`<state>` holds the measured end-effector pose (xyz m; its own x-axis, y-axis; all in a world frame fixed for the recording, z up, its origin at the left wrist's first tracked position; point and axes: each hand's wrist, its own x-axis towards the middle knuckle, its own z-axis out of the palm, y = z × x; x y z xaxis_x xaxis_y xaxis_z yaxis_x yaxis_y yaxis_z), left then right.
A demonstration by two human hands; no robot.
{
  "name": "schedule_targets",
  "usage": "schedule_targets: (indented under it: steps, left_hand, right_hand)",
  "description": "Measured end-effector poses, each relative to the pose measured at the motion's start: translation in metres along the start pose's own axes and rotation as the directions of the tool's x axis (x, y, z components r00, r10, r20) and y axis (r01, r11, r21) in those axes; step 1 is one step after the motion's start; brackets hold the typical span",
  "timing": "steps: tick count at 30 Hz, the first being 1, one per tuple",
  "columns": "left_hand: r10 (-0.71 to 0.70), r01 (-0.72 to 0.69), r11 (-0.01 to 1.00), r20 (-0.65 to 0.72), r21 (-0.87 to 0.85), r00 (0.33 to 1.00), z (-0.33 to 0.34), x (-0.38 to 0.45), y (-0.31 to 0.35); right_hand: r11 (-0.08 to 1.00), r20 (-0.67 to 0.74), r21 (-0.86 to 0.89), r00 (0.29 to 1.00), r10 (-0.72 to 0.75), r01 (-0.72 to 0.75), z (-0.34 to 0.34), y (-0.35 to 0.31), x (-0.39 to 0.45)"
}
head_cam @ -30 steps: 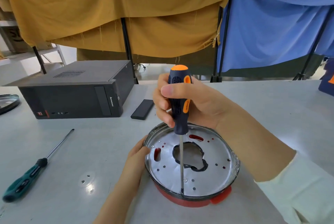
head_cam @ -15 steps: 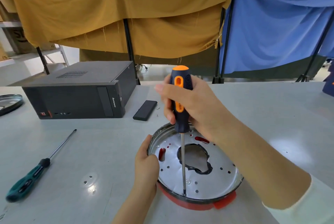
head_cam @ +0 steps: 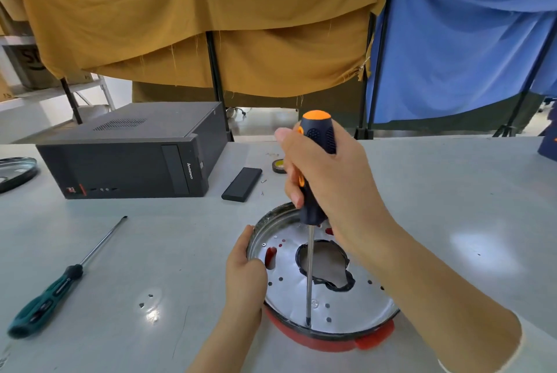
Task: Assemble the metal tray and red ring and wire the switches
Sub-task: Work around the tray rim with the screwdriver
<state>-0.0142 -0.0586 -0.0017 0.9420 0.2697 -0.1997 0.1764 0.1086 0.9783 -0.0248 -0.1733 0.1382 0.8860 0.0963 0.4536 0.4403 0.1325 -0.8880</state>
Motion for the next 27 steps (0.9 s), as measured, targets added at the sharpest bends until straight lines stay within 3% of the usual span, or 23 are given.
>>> schedule_targets:
  steps: [2, 5, 7, 9, 10, 13, 15, 16, 17, 19, 22, 25, 27]
  left_hand:
    - [0.008, -0.008, 1.000, 0.008, 0.014, 1.000, -0.001, 0.000, 0.000]
    - [0.017, -0.018, 0.999, 0.015, 0.042, 1.000, -0.001, 0.001, -0.001]
    - [0.024, -0.025, 0.998, 0.021, 0.055, 1.000, -0.001, 0.001, -0.001]
    - [0.023, -0.023, 0.998, 0.002, 0.051, 1.000, 0.000, 0.000, 0.000]
    - [0.022, -0.021, 0.999, -0.012, 0.045, 1.000, 0.000, 0.000, 0.000]
    - [0.013, -0.013, 1.000, -0.026, 0.018, 1.000, 0.001, -0.001, 0.000]
    - [0.016, -0.016, 1.000, -0.018, 0.011, 1.000, 0.001, -0.001, 0.000]
    - [0.019, -0.019, 1.000, -0.012, 0.014, 1.000, 0.001, -0.001, 0.000]
    - [0.023, -0.023, 1.000, -0.008, 0.019, 1.000, 0.001, -0.001, 0.000]
    - [0.031, -0.031, 0.999, -0.001, 0.043, 1.000, 0.000, 0.000, -0.001]
    - [0.027, -0.027, 0.998, 0.003, 0.063, 1.000, -0.001, 0.002, -0.002]
    - [0.018, -0.018, 0.998, -0.003, 0.057, 1.000, -0.001, 0.001, -0.002]
    - [0.017, -0.017, 0.998, -0.005, 0.053, 1.000, 0.000, 0.000, -0.001]
  right_hand:
    - [0.994, 0.248, 0.027, 0.964, 0.092, -0.102, -0.010, -0.005, 0.008]
    - [0.961, 0.639, 0.113, 0.759, 0.126, -0.254, -0.019, -0.010, 0.021]
    - [0.925, 0.743, 0.192, 0.664, 0.081, -0.328, -0.015, -0.011, 0.022]
    - [0.910, 0.716, 0.213, 0.691, 0.101, -0.355, -0.009, -0.008, 0.020]
    - [0.924, 0.646, 0.197, 0.752, 0.129, -0.328, -0.006, -0.005, 0.018]
    - [0.989, 0.222, 0.090, 0.970, 0.096, -0.118, 0.003, 0.004, 0.007]
    - [1.000, -0.036, 0.022, 0.999, 0.022, -0.021, 0.005, 0.005, 0.002]
    - [1.000, -0.067, 0.011, 0.998, 0.008, -0.007, 0.003, 0.005, 0.001]
    - [1.000, -0.025, 0.014, 1.000, 0.016, -0.016, 0.000, 0.003, 0.002]
    - [0.993, 0.219, 0.062, 0.972, 0.087, -0.103, -0.008, -0.002, 0.009]
    - [0.938, 0.594, 0.168, 0.790, 0.149, -0.302, -0.019, -0.007, 0.021]
    - [0.879, 0.721, 0.268, 0.687, 0.089, -0.395, -0.017, -0.005, 0.024]
    - [0.867, 0.695, 0.290, 0.712, 0.100, -0.405, -0.012, -0.004, 0.023]
